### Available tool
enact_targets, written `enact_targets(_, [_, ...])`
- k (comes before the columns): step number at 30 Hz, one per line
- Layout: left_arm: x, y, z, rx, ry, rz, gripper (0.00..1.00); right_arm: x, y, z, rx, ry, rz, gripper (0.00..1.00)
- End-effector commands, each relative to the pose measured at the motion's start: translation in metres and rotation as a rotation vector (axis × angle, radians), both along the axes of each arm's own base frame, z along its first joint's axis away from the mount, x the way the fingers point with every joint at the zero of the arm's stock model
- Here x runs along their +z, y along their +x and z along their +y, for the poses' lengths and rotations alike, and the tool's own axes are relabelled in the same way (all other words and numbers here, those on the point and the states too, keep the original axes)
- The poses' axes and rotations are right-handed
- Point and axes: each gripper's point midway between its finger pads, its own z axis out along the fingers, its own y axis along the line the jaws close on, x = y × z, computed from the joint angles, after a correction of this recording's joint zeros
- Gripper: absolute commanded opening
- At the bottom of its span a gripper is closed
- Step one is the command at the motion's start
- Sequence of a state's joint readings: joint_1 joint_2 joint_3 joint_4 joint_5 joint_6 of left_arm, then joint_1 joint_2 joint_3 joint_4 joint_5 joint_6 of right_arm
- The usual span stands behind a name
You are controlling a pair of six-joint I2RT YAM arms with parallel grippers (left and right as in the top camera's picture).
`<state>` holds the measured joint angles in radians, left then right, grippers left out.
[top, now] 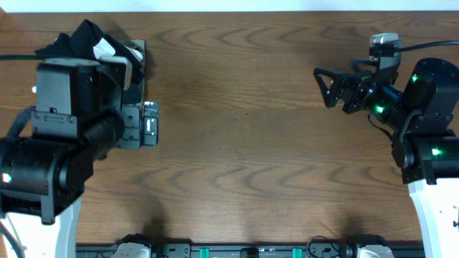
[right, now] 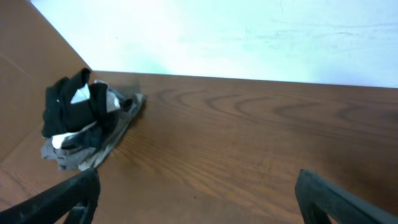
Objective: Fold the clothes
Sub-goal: 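Release the shirt on the stack and retract the right arm to rest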
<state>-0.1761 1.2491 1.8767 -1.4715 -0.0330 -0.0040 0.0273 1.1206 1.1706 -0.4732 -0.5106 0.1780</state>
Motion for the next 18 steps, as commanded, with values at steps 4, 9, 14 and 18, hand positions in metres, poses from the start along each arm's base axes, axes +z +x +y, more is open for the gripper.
enact_targets(4, [-0.002,0.000,0.018,0.105,0.069,0.004,0.98,-0.006,-0.004,-0.005,-0.015,-0.022,0.033,0.99])
enact_targets(9, [-0.002,0.000,0.018,0.105,0.069,0.004,0.98,-0.015,-0.010,-0.004,-0.008,-0.016,0.084,0.99])
enact_targets(14, [-0.002,0.000,0.018,0.105,0.069,0.004,0.98,-0.027,-0.017,-0.004,-0.008,-0.014,0.147,0.99])
enact_targets(18, [-0.002,0.000,0.018,0.105,0.069,0.004,0.98,-0.042,-0.027,-0.006,-0.017,-0.029,0.226,0.99])
